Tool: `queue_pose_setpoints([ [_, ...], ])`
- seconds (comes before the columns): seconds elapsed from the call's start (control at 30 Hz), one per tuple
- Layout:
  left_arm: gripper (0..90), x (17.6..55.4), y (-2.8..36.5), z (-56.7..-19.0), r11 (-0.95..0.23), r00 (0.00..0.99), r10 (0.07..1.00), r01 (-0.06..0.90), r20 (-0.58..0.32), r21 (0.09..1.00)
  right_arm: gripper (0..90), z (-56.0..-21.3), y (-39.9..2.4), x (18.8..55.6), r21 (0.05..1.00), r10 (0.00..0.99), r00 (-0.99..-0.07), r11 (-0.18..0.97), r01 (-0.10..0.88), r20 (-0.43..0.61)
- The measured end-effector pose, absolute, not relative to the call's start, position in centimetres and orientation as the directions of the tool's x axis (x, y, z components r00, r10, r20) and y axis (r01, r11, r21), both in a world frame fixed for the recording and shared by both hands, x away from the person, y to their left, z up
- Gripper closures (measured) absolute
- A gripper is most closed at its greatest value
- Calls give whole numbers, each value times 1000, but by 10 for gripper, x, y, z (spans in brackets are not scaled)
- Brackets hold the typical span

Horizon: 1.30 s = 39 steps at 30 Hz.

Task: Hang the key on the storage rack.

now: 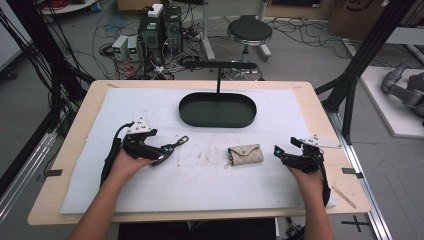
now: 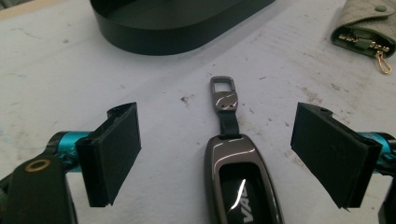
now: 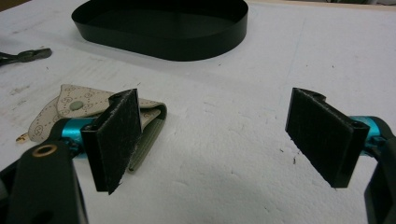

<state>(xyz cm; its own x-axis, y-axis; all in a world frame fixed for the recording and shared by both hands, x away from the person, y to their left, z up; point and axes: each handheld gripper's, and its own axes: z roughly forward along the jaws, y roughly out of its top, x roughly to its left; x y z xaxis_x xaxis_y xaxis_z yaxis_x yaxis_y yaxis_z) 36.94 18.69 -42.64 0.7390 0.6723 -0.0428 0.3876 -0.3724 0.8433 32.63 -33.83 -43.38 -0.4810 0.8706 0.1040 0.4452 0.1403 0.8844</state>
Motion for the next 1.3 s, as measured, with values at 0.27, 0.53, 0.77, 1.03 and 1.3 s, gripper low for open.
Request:
queue_pose_setpoints([
  [0.27, 159, 383, 170, -430, -415, 749, 661, 413, -43, 811, 189, -435, -337, 328, 879, 870, -480, 142, 456, 109],
  [0.53, 264, 396, 156, -435, -459, 755, 655, 445, -46, 769, 189, -435, -337, 328, 876, 870, -479, 142, 461, 111],
  [0.77, 423, 397, 151, -442, -512, 757, 653, 458, -18, 727, 189, -436, -338, 329, 875, 871, -479, 143, 462, 110],
  [1.03, 585, 393, 150, -444, -529, 761, 648, 451, 0, 718, 190, -437, -339, 329, 872, 873, -475, 145, 468, 110],
  [1.3, 798, 384, 147, -445, -536, 768, 640, 415, 32, 735, 189, -436, -338, 328, 875, 873, -477, 147, 461, 105],
])
